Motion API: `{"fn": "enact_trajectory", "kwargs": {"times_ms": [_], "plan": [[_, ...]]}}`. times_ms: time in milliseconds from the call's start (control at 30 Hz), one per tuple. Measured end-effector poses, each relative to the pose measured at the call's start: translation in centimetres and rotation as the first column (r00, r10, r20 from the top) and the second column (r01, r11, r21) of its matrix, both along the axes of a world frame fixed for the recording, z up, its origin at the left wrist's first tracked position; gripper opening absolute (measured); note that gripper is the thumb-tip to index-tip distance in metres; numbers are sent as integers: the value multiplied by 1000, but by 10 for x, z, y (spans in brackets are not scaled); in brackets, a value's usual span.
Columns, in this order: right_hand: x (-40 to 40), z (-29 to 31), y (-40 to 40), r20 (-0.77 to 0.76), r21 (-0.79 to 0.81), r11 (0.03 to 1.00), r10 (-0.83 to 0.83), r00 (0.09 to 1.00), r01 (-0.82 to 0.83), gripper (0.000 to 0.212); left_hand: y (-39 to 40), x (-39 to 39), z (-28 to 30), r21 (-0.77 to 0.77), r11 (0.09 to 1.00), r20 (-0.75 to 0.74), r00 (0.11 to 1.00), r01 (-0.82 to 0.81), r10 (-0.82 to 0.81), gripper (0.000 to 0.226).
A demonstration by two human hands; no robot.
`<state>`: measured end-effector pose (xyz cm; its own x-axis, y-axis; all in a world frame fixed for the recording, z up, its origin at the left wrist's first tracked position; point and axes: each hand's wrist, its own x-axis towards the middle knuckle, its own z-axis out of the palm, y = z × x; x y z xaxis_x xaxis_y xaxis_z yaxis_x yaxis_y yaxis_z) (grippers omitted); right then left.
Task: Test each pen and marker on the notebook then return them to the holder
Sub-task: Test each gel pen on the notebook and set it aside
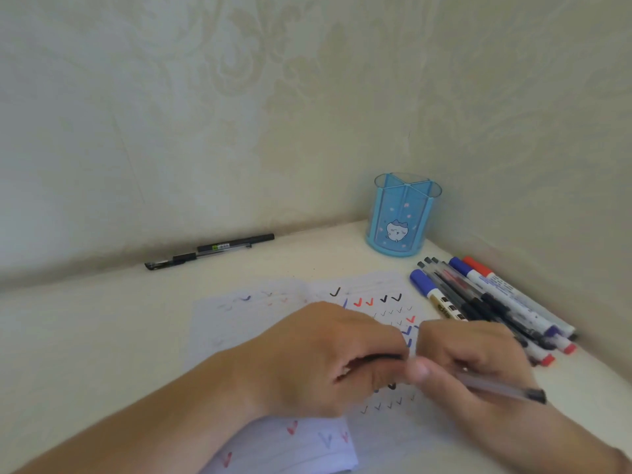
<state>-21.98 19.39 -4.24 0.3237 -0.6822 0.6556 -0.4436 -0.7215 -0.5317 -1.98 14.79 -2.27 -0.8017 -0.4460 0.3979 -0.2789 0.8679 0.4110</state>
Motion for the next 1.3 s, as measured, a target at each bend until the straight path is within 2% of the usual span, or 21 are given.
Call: {"fn": "enact_trajectory", "kwargs": {"times_ms": [67, 200, 267, 333, 400, 467, 500, 533, 633, 733, 800, 900, 1033, 1167, 1300], "plan": [[3, -1, -3, -111, -33, 999, -20, 994, 16, 57, -1, 1, 0, 78, 997, 23, 999, 27, -29, 22], [3, -2, -2, -172, -98, 995, 4, 985, -21, 55, -7, 6, 2, 225, 971, 71, 993, 80, -99, 11], [5, -2, 1, -194, -130, 991, 9, 981, -35, 55, -8, 8, 2, 234, 967, 76, 990, 96, -117, 15], [5, -2, 3, -158, -95, 995, 0, 988, -15, 54, -8, 9, 1, 184, 980, 91, 991, 76, -94, 24], [-2, -3, 1, 3, 8, 1000, -9, 1000, 9, 41, -11, 11, 0, 142, 990, 118, 993, 3, -20, 39], [-11, 0, -1, 342, 166, 983, 13, 940, -74, 28, -16, 15, 0, 158, 986, 96, 994, -58, 44, 35], [-15, 4, -3, 469, 237, 961, 15, 883, -143, 33, -19, 16, -1, 175, 981, 67, 995, -79, 68, 27], [-19, 8, -5, 509, 311, 934, -8, 861, -175, 40, -21, 17, -2, 199, 975, 38, 995, -98, 93, 25], [-22, 13, -8, 381, 481, 873, -125, 916, -81, 52, -26, 18, -6, 223, 962, 16, 987, -160, 160, 30], [-18, 11, -5, 311, 606, 795, -203, 929, -29, 38, -27, 16, -9, 192, 965, 25, 984, -177, 176, 30], [-18, 8, -5, 254, 640, 768, -247, 935, 29, 39, -29, 16, -11, 186, 968, 14, 985, -171, 171, 30], [-18, 6, -5, 171, 629, 761, -331, 928, 155, 47, -33, 16, -14, 153, 972, -4, 984, -178, 180, 29], [-18, 5, -5, 38, 579, 772, -348, 937, 263, 40, -34, 14, -16, 177, 961, -44, 974, -210, 221, 35], [-18, 6, -6, -52, 536, 792, -313, 948, 291, 37, -34, 13, -16, 205, 955, -5, 976, -213, 219, 42], [-19, 5, -7, -100, 509, 805, -296, 950, 304, 35, -33, 12, -15, 164, 966, 48, 980, -200, 195, 47]]}}
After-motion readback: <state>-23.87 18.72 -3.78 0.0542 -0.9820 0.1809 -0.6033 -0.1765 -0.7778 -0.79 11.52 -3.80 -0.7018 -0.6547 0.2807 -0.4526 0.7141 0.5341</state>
